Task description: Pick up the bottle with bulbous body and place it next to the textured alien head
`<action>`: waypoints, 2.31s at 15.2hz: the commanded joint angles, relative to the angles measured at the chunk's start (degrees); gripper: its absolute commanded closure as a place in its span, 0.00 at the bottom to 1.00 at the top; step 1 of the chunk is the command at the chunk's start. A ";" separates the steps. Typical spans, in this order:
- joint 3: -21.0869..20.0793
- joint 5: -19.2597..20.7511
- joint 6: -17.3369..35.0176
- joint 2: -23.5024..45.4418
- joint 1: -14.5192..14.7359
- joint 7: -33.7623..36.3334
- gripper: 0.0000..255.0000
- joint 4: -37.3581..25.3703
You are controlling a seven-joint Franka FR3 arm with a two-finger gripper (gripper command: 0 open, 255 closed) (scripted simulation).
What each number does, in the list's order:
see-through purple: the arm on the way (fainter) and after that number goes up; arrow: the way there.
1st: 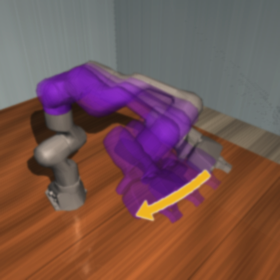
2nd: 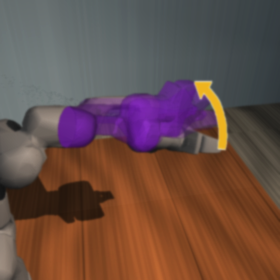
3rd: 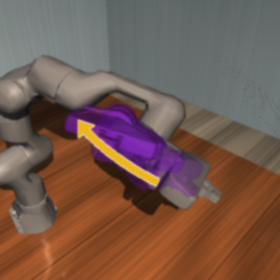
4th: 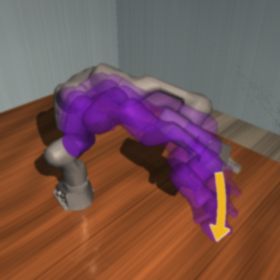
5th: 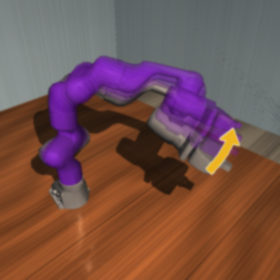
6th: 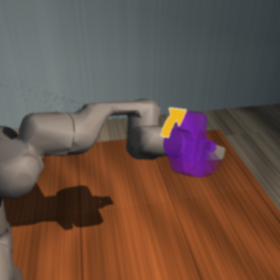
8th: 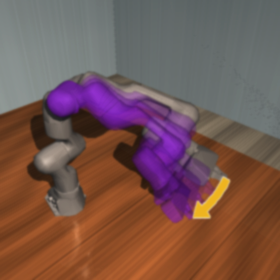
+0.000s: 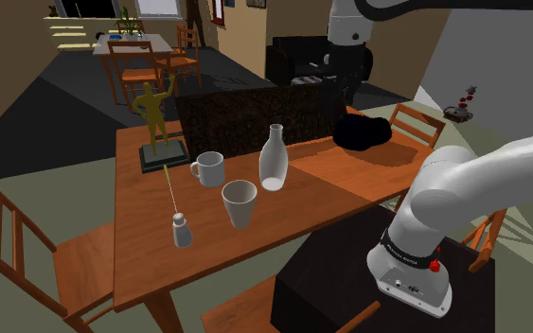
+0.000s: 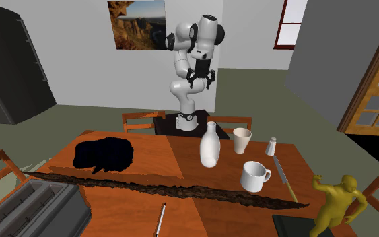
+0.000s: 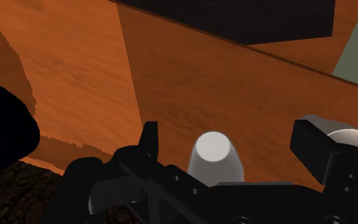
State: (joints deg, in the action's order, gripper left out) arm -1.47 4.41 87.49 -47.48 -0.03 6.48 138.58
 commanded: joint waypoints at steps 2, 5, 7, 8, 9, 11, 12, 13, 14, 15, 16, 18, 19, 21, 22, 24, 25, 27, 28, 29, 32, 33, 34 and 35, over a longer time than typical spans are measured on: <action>0.20 -0.16 2.12 1.55 -0.09 0.18 0.00 0.24; 0.80 -0.64 8.34 6.56 -0.30 0.66 0.00 0.47; 1.18 -1.01 12.35 10.17 -0.42 0.89 0.00 0.20; 1.37 -1.20 14.29 12.04 -0.48 0.99 0.00 -0.05; 1.55 -1.42 16.19 13.95 -0.52 1.06 0.00 -0.40; 1.93 -1.87 19.85 17.88 -0.57 1.17 0.00 -1.33; 2.11 -2.13 21.59 19.88 -0.58 1.20 0.00 -1.91; 2.28 -2.40 23.29 21.91 -0.60 1.20 0.00 -2.58; 2.46 -2.69 24.92 23.96 -0.60 1.19 0.00 -3.33; 2.62 -3.01 26.48 26.03 -0.61 1.15 0.00 -4.15; 2.80 -3.35 27.99 28.11 -0.60 1.10 0.00 -5.06; 3.09 -4.02 30.52 31.88 -0.58 0.95 0.00 -6.87; 3.09 -4.02 31.32 32.14 -0.58 0.94 0.00 -6.35; 3.10 -4.03 32.92 32.72 -0.59 0.93 0.00 -5.32; 3.11 -4.04 33.72 33.03 -0.59 0.93 0.00 -4.83; 3.12 -4.05 35.34 33.70 -0.58 0.92 0.00 -3.88; 3.12 -4.06 36.15 34.05 -0.58 0.91 0.00 -3.42; 3.13 -4.06 36.61 34.25 -0.58 0.91 0.00 -3.15; 3.13 -4.06 36.61 34.25 -0.58 0.91 0.00 -3.16; 3.13 -4.06 36.61 34.26 -0.58 0.91 0.00 -3.16; 3.13 -4.06 36.61 34.26 -0.58 0.91 0.00 -3.16; 3.13 -4.06 36.61 34.26 -0.58 0.91 0.00 -3.16; 3.13 -4.06 36.62 34.26 -0.58 0.91 1.00 -3.16; 3.13 -4.06 36.62 34.26 -0.58 0.91 1.00 -3.16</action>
State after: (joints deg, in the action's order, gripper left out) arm 1.66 0.35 124.11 -13.24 -0.62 7.39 135.40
